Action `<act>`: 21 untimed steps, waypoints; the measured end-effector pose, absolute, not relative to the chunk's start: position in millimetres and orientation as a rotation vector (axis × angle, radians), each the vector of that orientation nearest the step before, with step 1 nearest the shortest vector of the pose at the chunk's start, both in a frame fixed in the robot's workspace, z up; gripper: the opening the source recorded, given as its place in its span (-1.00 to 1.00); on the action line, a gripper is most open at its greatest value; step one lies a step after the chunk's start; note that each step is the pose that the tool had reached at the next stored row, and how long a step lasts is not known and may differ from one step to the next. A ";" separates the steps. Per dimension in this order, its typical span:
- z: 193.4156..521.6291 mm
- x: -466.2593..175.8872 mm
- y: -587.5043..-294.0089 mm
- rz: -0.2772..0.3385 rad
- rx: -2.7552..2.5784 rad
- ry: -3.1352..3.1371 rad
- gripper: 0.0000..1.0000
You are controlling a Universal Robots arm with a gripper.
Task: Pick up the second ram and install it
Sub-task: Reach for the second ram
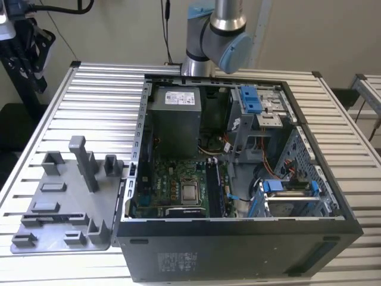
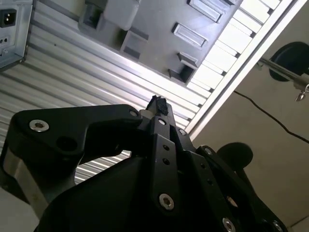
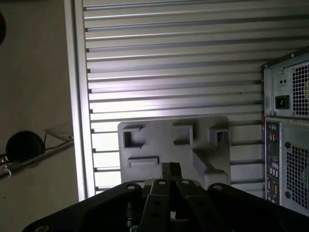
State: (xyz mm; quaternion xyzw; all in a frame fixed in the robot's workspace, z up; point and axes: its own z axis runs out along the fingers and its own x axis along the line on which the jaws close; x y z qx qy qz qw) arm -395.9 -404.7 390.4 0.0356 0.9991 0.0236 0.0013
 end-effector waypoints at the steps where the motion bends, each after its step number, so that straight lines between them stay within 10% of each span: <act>1: 390.2 -395.7 -405.8 0.074 0.112 3.136 -0.79; 21: 385.9 -388.4 -451.7 0.074 0.113 3.151 -0.79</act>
